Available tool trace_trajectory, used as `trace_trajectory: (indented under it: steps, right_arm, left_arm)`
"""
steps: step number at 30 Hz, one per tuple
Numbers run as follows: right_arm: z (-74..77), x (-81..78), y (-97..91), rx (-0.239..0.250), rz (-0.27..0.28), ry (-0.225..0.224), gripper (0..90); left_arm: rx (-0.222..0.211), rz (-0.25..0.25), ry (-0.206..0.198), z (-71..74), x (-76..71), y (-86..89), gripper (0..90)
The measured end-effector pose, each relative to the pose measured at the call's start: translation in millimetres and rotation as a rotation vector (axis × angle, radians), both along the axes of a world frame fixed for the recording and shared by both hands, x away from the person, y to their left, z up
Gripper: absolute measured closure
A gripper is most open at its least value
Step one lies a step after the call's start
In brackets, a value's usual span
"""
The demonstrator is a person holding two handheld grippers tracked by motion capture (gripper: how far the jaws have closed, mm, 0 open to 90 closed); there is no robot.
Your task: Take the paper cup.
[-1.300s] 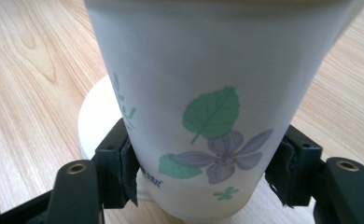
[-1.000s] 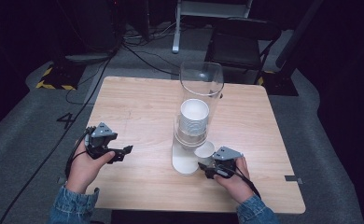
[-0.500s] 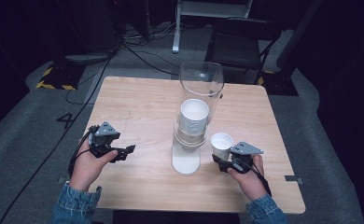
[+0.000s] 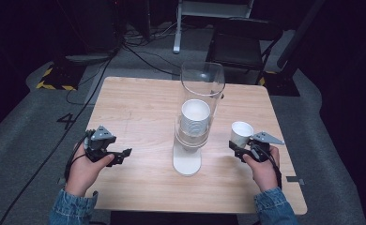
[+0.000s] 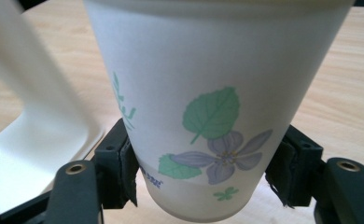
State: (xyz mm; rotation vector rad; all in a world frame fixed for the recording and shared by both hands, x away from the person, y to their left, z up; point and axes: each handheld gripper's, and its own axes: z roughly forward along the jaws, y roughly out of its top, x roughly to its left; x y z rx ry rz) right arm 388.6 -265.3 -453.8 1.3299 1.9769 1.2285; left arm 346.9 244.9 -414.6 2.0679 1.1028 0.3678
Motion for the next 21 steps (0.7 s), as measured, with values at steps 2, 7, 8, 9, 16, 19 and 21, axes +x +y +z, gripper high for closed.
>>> trace_trajectory:
  steps: [2, 7, 8, 9, 16, 19, 21]
  right_arm:
    - [0.3, 2.5, -2.2, 0.005, -0.006, -0.005, 35.3]
    - [0.7, 14.2, -11.1, 0.019, -0.053, -0.012, 35.0]
    - [0.3, 16.5, -12.0, 0.013, -0.061, -0.01, 34.9]
    - [-1.0, 21.0, -12.9, -0.011, -0.075, -0.008, 34.9]
    - [-7.6, 36.3, -10.2, -0.031, -0.083, -0.007, 34.5]
    - [-11.1, 42.5, -10.0, -0.044, -0.093, 0.004, 34.5]
    - [-15.5, 46.5, -10.1, -0.05, -0.091, 0.023, 34.5]
  left_arm:
    - [0.002, 0.004, 0.002, -0.2, -1.6, 2.3, 21.9]
    - [0.003, 0.044, -0.001, -1.1, -10.9, 14.0, 22.0]
    - [0.005, 0.045, 0.003, -1.1, -12.7, 16.3, 22.0]
    - [0.002, 0.057, 0.005, -1.7, -16.0, 19.5, 22.0]
    - [0.012, 0.082, 0.009, -5.0, -24.5, 28.0, 22.0]
    - [0.013, 0.094, 0.014, -6.1, -28.5, 31.3, 22.0]
    - [0.016, 0.097, 0.011, -5.8, -30.5, 32.1, 22.1]
